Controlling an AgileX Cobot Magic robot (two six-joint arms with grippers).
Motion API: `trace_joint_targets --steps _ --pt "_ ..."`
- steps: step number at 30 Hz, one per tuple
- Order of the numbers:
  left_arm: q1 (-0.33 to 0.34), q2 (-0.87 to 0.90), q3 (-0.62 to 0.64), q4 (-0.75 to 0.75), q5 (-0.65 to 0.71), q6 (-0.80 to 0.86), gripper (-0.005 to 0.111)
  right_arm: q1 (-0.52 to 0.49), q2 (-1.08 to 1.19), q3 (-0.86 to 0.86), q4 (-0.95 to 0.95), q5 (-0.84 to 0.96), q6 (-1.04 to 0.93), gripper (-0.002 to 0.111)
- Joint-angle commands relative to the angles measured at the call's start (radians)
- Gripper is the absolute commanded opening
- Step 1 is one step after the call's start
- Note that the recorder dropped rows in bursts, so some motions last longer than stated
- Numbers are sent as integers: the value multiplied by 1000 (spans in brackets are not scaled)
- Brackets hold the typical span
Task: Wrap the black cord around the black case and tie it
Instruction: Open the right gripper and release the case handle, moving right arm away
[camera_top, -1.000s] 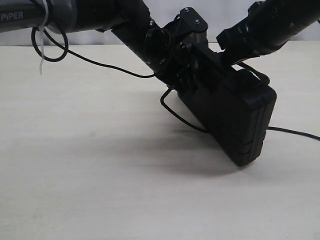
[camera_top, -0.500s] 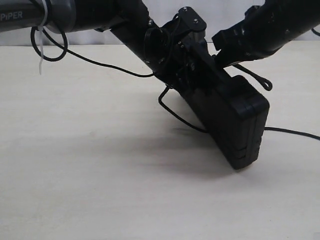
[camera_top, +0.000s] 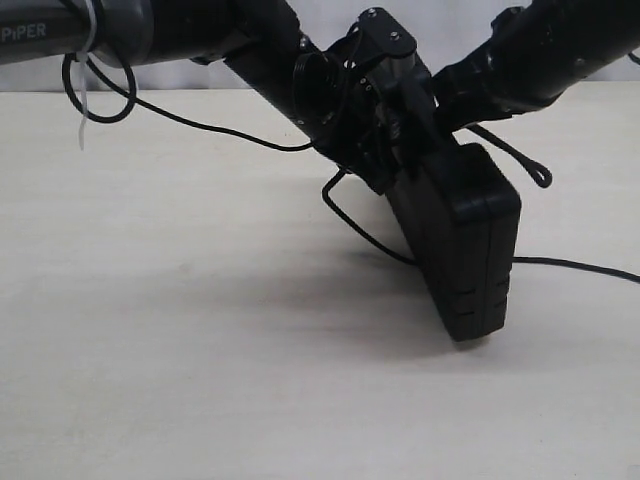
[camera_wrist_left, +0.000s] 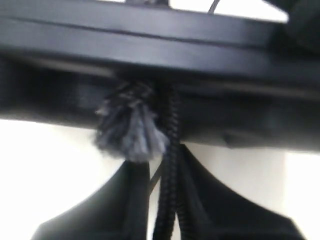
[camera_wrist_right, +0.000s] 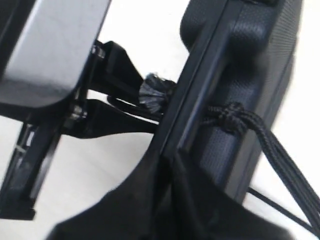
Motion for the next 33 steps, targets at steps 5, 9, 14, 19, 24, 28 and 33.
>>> trace_joint_targets --steps 5,9,14,19,24,28,33 --pt "-1 -8 -2 -17 -13 -6 16 -5 -70 -3 -377 -37 31 47" --pt "-1 -8 -2 -17 -11 -6 16 -5 -53 46 -650 -48 162 47" --pt "-1 -8 -2 -17 -11 -6 16 0 -11 141 -685 -169 79 47" --pt "-1 -8 -2 -9 -11 -6 16 0 49 161 -628 -199 27 47" --pt "-1 -8 -2 -5 -11 -4 16 0 53 161 -501 -218 -47 47" --pt "-1 -8 -2 22 4 -4 16 0 55 161 -341 -196 -223 47" --pt "-1 -8 -2 29 38 -4 16 0 62 161 -346 -218 -214 47"
